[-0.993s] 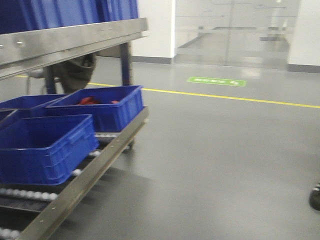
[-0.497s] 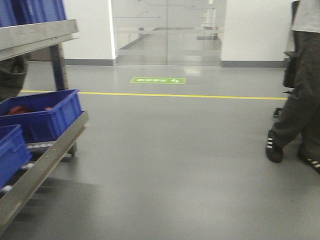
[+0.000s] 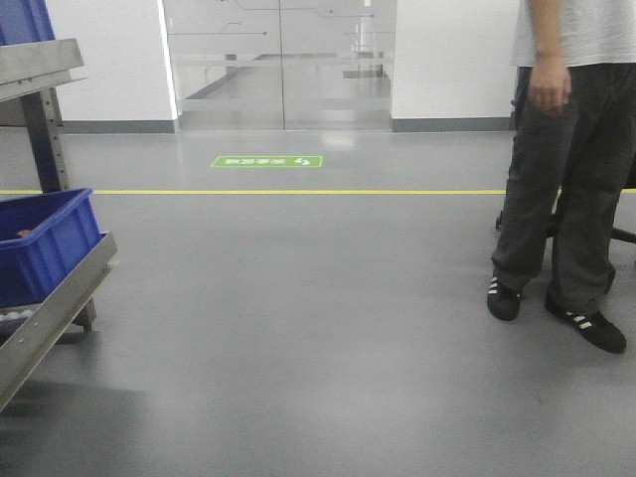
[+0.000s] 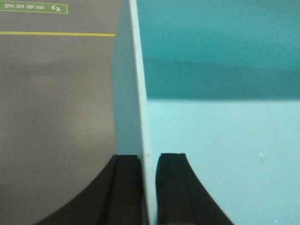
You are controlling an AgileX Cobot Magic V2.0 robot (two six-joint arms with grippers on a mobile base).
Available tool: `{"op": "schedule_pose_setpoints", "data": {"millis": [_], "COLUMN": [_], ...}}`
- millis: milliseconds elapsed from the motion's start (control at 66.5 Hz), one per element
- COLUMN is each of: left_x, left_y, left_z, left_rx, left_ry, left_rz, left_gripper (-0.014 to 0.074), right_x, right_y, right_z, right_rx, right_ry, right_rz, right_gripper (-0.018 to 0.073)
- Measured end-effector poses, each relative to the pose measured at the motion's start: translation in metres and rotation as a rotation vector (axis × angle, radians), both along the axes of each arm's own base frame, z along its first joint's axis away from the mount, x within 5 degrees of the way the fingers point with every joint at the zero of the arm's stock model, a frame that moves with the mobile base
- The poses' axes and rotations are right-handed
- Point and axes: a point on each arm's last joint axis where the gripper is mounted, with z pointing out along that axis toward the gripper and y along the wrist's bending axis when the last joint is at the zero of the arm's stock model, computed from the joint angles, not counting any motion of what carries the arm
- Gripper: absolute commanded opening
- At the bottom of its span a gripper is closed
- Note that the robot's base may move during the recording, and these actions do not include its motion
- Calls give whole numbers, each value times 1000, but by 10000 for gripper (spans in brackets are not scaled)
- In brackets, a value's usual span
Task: Fetch blue bin and place on conveyor start
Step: 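Hold the bin with both grippers while driving to the red conveyor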
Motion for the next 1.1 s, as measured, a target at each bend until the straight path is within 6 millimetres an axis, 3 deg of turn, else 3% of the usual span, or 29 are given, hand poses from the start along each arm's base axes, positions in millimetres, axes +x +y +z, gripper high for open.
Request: {"op": "schedule_pose_setpoints", "data": {"millis": [1098], "left_x": [0], "left_y": [0], "left_z": [1], "left_rx": [4], "left_ry": [-9], "left_rz": [3], "left_gripper": [-111], "right_x": [1], "right_y": [1], "right_z": [0], "right_rx": [7], "right_ry": [2], "right_rz": [3], "right_gripper": [-153]}}
